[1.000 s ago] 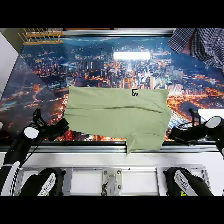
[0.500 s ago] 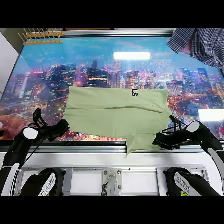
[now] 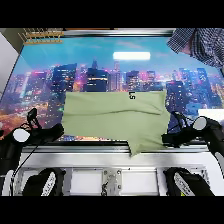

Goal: Fold the clothes and pants, and hang the long-sleeved shirts on hangers.

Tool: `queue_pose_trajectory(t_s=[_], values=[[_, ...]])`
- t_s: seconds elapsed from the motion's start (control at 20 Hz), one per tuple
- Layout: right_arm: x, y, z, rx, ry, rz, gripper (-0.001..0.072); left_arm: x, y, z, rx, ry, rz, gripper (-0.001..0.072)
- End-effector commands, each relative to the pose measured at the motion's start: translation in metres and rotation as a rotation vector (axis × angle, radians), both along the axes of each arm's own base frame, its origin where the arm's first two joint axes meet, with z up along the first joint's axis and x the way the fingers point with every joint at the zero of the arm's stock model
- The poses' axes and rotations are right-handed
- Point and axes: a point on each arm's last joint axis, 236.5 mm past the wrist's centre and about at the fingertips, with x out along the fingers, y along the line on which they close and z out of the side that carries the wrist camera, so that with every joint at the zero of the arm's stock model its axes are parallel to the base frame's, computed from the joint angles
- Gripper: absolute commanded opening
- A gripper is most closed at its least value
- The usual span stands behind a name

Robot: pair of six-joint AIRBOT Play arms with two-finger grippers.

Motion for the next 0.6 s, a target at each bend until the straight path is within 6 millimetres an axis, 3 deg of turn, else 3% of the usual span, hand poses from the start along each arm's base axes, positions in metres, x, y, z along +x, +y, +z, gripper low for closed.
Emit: queue_pose_trajectory(t_s=[0.0,0.1,0.2,0.4,0.55], values=[[-0.013,-0.015,0.026,-0.071,-0.005,0.033,0.0014,-0.053,-0.006,0.009,0.019,0.113,-0.098,0.0006],[0.001,-0.016,0.036,-0.075,-0.04,0.023,0.0013,-0.053,-0.013,0.013,0.026,0.096,-0.144,0.0006],[0.026,-0.02,0.046,-0.083,-0.091,0.016,0.0013,-0.035,-0.015,0.017,0.036,0.078,-0.172,0.0006],[0.09,-0.026,0.056,-0.086,-0.186,-0.007,0.0014,0.037,-0.015,0.022,0.064,0.031,-0.203,0.0007],[0.139,-0.027,0.058,-0.071,-0.258,-0.033,0.0014,0.082,-0.012,0.013,0.062,0.066,-0.213,0.0007]])
